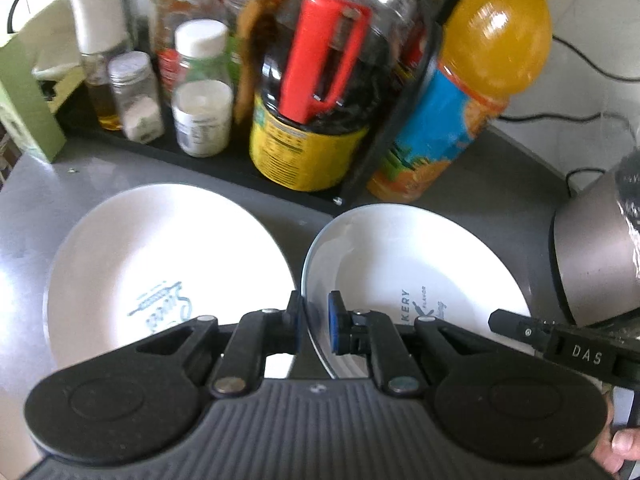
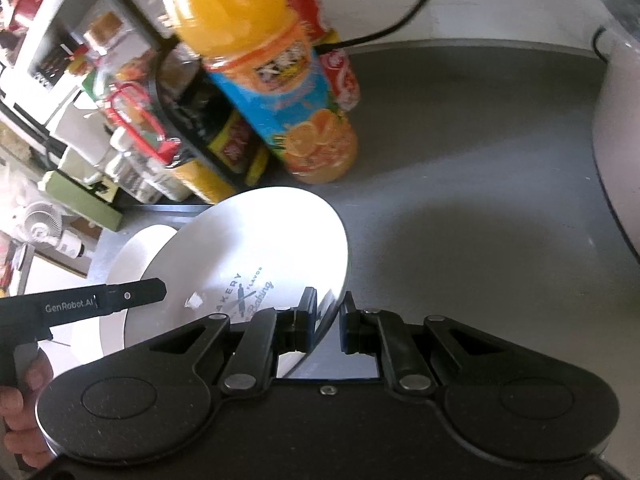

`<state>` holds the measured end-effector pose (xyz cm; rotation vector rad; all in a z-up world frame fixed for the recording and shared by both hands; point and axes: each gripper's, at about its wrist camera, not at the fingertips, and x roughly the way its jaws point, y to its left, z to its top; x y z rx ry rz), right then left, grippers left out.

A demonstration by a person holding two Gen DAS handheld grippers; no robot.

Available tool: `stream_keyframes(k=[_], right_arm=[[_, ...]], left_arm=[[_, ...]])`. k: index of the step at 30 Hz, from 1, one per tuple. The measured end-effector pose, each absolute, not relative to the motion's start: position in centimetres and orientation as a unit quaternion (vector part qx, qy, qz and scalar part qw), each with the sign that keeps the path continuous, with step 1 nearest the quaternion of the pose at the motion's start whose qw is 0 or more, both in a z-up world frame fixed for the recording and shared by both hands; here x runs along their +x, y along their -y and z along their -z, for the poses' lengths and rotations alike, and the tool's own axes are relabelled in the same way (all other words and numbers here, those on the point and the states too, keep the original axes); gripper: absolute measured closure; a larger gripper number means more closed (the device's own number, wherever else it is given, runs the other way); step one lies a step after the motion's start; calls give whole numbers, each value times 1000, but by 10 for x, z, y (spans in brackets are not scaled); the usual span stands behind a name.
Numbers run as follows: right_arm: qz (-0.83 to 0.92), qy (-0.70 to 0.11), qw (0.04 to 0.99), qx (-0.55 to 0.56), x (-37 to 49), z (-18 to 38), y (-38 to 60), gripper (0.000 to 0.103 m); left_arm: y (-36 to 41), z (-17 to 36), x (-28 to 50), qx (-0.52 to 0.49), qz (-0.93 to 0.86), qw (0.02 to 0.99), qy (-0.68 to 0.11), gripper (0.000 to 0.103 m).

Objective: Organize plates and bowls
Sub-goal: 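Lift the 'BAKERY' plate with both grippers over the 'Sweet' plate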

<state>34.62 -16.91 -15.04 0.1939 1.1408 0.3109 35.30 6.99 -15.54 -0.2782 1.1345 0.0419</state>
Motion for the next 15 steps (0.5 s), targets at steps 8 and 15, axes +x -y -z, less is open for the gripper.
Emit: stream_keyframes(k=[8, 15], right_arm=[[-171, -531, 826, 81, 346, 146, 134, 92], [-192, -528, 825, 61, 345, 145, 101, 92]], left_arm=[[-101, 150, 340, -141, -47, 835, -530, 92], [-131, 152, 329, -155, -68, 833, -527, 92]])
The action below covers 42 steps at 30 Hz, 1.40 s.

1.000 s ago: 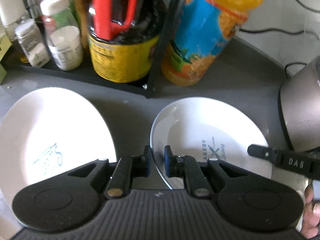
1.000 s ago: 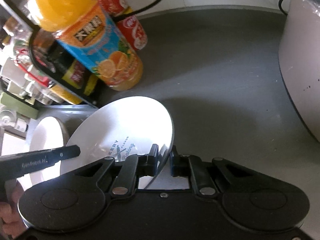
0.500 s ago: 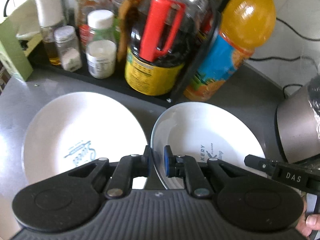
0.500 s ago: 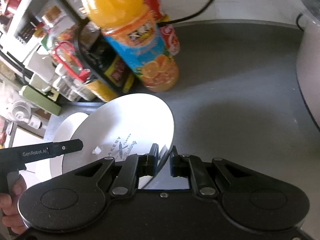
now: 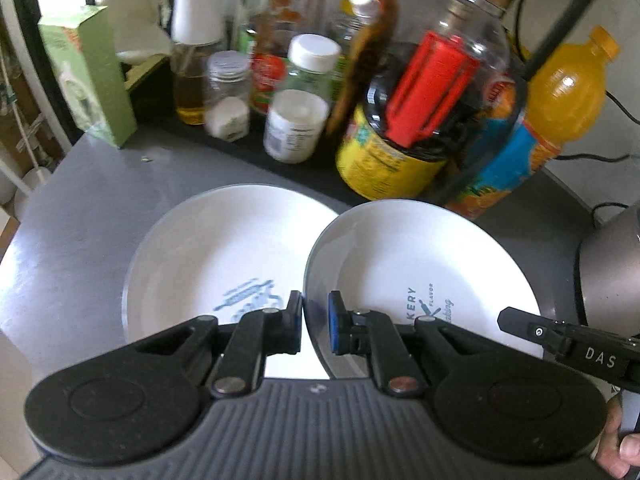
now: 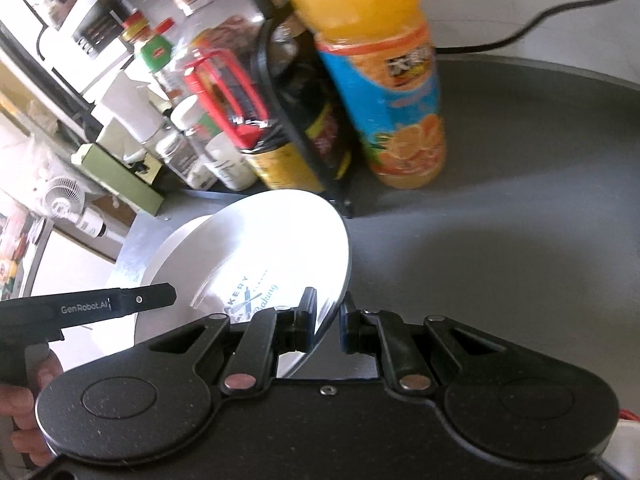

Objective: Organize plates and bowls
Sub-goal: 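Lift the 'BAKERY' plate with both grippers over the 'Sweet' plate, then lower the 'BAKERY' plate onto the 'Sweet' plate with both grippers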

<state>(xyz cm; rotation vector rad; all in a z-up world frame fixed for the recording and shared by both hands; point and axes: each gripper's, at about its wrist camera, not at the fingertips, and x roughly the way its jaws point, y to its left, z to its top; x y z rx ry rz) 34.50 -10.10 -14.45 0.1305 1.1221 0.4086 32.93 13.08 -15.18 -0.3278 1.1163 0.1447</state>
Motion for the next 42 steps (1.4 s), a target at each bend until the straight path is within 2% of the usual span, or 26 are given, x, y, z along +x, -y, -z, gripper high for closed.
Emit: stream_keyframes(k=[21, 42], right_arm=[[-219, -546, 808, 33, 341, 168, 39, 92], [-220, -566, 795, 11, 335, 191, 30, 91]], left_arm=[[-193, 170, 312, -168, -105, 818, -540, 92], [-197, 194, 315, -145, -119, 797, -574, 91]])
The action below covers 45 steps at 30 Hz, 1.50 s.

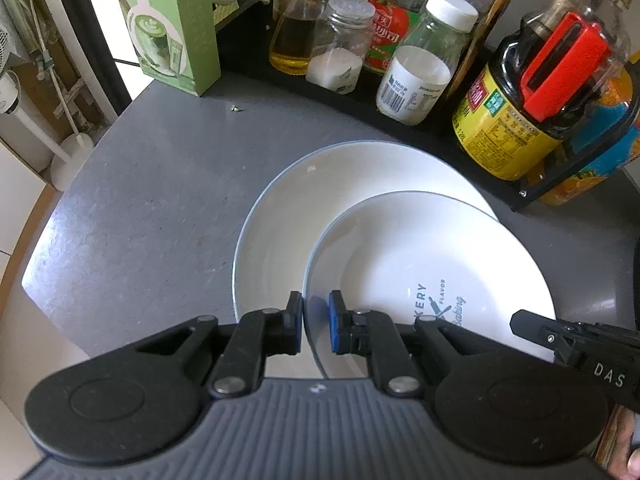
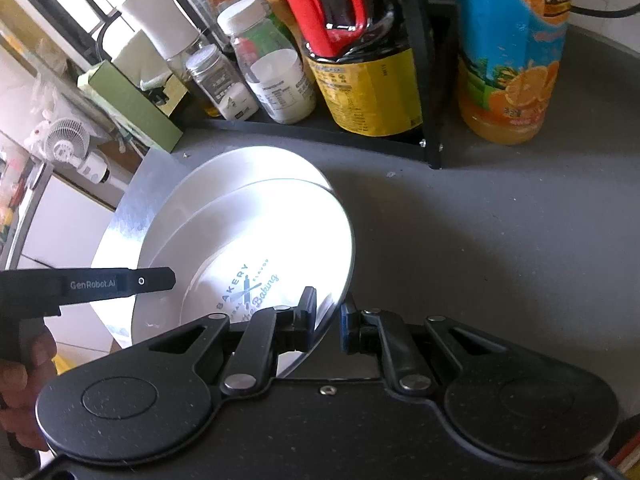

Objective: Organize plates and bowls
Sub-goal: 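Lower the 'BAKERY' plate onto the 'Sweet' plate with both grippers, then open the right gripper to release the 'BAKERY' plate rim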

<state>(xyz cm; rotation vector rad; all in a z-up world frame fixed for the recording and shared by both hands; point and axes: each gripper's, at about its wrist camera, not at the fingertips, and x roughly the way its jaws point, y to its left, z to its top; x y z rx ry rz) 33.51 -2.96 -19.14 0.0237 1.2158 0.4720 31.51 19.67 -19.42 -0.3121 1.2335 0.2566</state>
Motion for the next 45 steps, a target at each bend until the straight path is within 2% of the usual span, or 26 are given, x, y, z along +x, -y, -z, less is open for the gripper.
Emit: stream_keyframes(k=[11, 22, 32, 42, 45], right_arm=[[-218, -566, 795, 4, 333, 199, 25, 91], [-209, -569, 795, -7, 329, 200, 19, 85], [-211, -569, 795, -10, 315, 195, 17, 84], [-191, -574, 796, 10, 315, 204, 21, 64], [-188, -575, 796, 26, 314, 209, 26, 61]], left_arm=[[-193, 203, 318, -112, -126, 794, -584, 90], [-180, 204, 323, -43, -131, 803, -580, 88], [-187, 203, 323, -31, -136, 807, -573, 89], [-195, 193, 323, -30, -148, 813, -562, 88], [-201, 192, 321, -35, -152, 813, -561, 81]])
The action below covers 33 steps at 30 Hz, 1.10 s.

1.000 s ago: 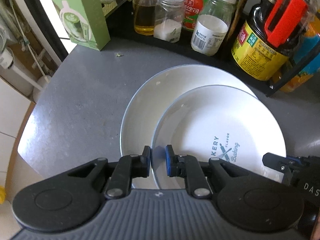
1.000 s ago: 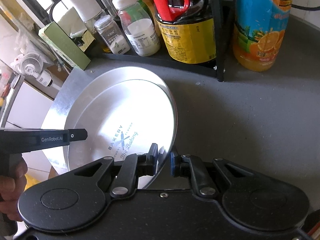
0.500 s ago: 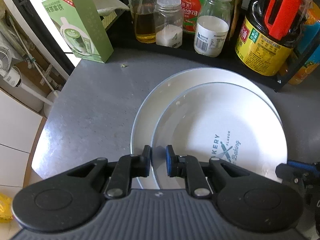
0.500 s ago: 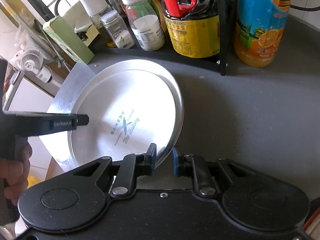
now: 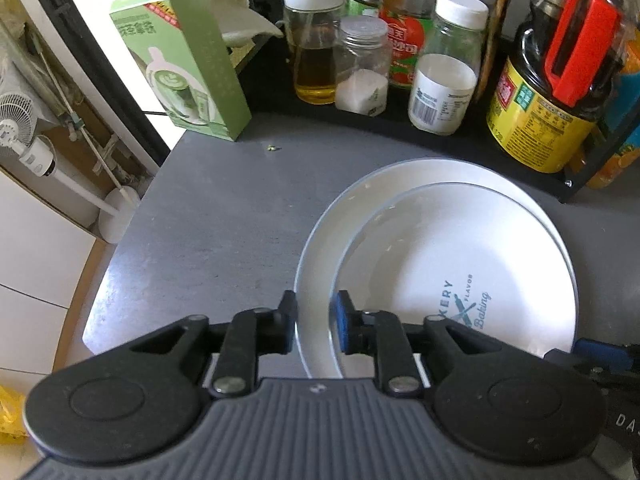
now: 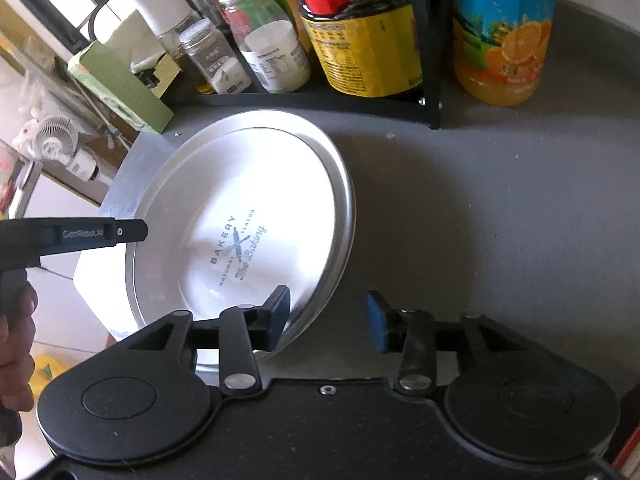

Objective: Organize plates and bowls
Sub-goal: 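Open the right gripper to release the 'BAKERY' plate rim, then open the left gripper and move both tools to the nested white and red bowls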

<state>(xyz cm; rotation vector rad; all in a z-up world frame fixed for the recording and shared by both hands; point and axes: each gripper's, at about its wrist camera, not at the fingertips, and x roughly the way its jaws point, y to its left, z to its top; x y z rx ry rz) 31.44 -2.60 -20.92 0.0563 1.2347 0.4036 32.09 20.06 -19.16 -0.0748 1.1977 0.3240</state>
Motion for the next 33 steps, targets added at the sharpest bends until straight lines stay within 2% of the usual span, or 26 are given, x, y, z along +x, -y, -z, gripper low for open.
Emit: stream_keyframes(k=[11, 20, 27, 33], right_arm=[[-164, -584, 790, 85, 313, 218, 39, 53], [-132, -586, 793, 101, 310, 223, 39, 51], [-96, -585, 797, 113, 308, 224, 36, 48], [-86, -569, 811, 103, 300, 202, 38, 48]], left_arm=[[-216, 193, 316, -52, -150, 819, -552, 58], [-231, 197, 316, -75, -127, 825, -546, 50], [-243, 201, 322, -81, -91, 827, -548, 49], [-247, 199, 331, -69, -91, 827, -551, 49]])
